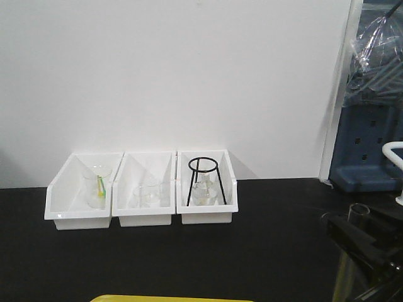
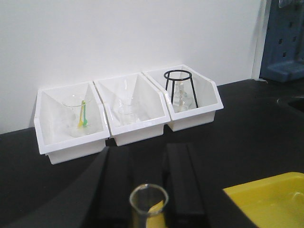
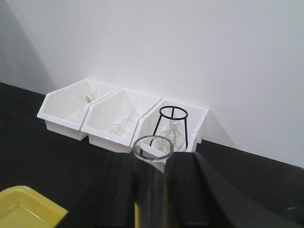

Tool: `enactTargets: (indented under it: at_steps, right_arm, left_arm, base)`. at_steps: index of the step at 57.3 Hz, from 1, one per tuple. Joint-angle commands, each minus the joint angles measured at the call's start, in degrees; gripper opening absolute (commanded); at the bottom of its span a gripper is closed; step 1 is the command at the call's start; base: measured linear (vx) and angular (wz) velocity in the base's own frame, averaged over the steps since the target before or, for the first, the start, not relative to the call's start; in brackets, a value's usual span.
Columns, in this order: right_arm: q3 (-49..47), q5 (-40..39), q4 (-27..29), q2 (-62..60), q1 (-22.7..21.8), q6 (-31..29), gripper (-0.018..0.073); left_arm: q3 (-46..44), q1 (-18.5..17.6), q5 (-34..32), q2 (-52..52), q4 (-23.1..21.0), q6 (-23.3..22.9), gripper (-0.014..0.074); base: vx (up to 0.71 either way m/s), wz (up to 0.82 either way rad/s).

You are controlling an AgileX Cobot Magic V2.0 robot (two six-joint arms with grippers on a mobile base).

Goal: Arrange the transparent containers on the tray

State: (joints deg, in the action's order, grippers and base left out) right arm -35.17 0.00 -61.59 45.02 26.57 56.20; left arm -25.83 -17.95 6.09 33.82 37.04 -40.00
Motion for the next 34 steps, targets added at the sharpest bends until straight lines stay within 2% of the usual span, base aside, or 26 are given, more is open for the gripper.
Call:
enactTargets:
  at_steps: [1,27,34]
  right_arm:
    - [-1.87,-2.31,-0.3,-0.37,0.04,-0.01,-0.0011]
    - [-1.87,-2.21,-0.3,-0.37,0.04,-0.01,-0.0011]
    - [-1.87,-2.21,-0.3,-0.37,0.04,-0.01,-0.0011]
  left_arm:
    - [-1.52,-0.38,-3.89,0.15,-0.11,-0.32,-0.0006]
    - [-1.52,-0.38,-3.89,0.15,0.34,-0.32,-0.0006]
    - [-1.67,-0.38,-3.89,0.22,-1.54,-0.89,-0.0006]
  base:
    - [0.0,0.0]
    - [0.0,0.0]
    - [0.0,0.0]
